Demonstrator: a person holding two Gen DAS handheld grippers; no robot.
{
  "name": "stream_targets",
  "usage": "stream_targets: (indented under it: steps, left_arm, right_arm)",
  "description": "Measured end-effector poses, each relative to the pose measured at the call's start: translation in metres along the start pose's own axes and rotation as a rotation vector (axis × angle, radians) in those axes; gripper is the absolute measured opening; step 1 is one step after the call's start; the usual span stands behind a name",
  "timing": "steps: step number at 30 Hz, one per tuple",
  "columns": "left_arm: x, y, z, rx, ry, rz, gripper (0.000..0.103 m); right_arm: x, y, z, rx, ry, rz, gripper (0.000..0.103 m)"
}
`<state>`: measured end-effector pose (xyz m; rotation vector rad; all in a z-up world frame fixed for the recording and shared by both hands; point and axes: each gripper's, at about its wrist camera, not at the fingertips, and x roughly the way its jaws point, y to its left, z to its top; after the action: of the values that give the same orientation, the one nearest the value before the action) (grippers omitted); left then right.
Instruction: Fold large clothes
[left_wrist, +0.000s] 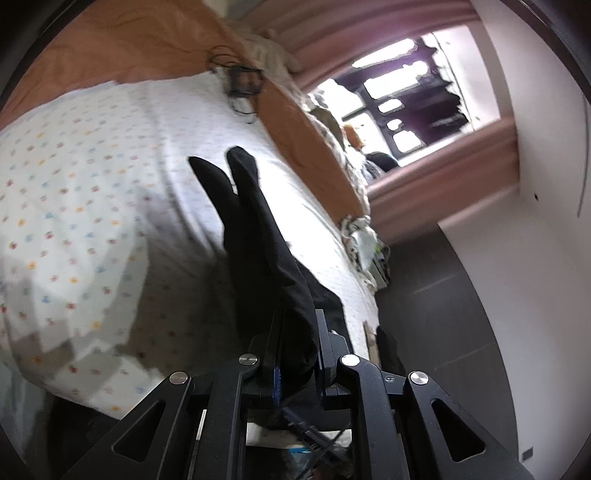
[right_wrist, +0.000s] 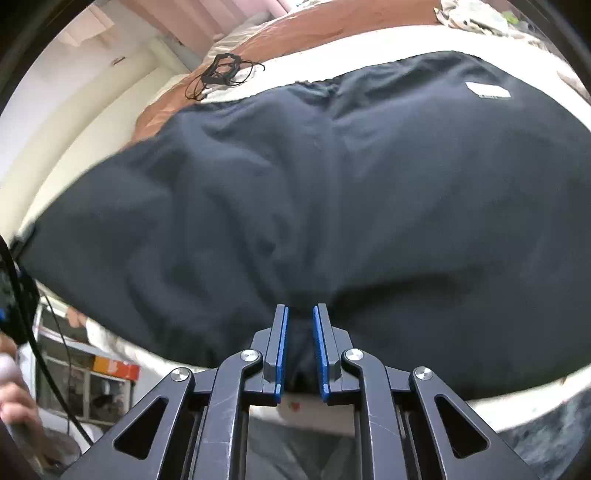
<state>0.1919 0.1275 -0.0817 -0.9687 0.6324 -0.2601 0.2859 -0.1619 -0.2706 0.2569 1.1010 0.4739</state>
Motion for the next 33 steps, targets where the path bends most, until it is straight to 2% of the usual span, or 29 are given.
stream_targets:
  steps: [5,10,15,26,33]
  left_arm:
    - [0.015,-0.04,-0.002,0.075,0.019,-0.021,0.013]
    - [0.034,-0.08,-0.011,0.151,0.049,-0.033,0.013]
    - [0.055,-0.111,-0.024,0.219,0.083,-0.038,0.013]
    - [0.113,-0.165,-0.055,0.331,0.184,-0.041,0.013]
    - [0.172,-0.183,-0.082,0.378,0.289,-0.025,0.013]
  right_arm:
    - [-0.013,-0.008,-0.003,0.021,0.015,0.062,0.015]
    - [-0.048,-0.025,-0.004,0.041,-0.064,0.071,0.015]
    - [-0.087,-0.061,-0.01,0.105,-0.147,0.064,0.015]
    - [-0.133,-0.123,-0.024,0.213,-0.242,0.049,0.015]
    - [-0.164,-0.15,-0.035,0.258,-0.291,0.048,0.015]
